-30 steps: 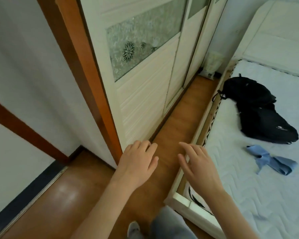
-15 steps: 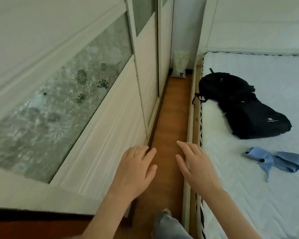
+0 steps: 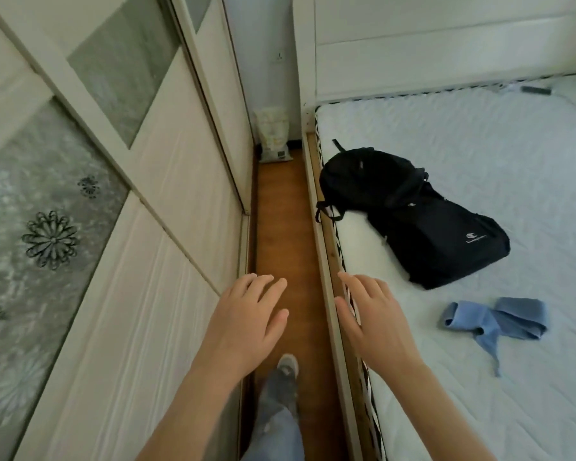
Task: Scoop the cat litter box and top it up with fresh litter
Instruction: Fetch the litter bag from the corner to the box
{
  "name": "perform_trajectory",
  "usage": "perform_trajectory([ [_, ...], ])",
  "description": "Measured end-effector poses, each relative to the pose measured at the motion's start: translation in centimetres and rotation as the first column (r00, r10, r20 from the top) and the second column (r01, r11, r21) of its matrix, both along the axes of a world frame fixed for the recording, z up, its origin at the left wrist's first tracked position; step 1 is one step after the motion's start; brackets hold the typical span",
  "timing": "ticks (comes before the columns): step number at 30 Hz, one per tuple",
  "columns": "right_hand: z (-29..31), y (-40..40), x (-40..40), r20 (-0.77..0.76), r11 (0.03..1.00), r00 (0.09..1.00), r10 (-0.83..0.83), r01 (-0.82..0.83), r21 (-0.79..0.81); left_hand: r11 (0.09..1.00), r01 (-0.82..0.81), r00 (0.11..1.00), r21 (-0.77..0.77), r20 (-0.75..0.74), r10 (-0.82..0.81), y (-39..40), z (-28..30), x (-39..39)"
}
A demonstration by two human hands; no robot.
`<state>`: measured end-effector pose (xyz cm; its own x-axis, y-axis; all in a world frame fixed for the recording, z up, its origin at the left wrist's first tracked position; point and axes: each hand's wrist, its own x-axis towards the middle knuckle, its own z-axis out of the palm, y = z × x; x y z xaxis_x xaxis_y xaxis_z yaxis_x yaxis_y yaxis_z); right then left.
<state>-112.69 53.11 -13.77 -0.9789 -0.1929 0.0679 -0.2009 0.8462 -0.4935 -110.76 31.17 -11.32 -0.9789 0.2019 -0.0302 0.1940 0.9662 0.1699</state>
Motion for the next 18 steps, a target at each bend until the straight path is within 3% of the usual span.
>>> perform_trajectory([
  [10, 1.2, -5.9, -23.0, -0.085, 0.996, 0.994, -0.069, 0.073, 0.052, 0.999, 0.035, 0.994, 0.039, -0.106, -0.031, -5.6, -0.4, -24.5],
  [18, 3.0, -9.2, -39.6, -0.142, 0.995, 0.989, -0.028, 0.042, 0.095, 0.997, 0.002, 0.990, 0.072, -0.140, 0.008, -8.3, 1.0, -40.4],
])
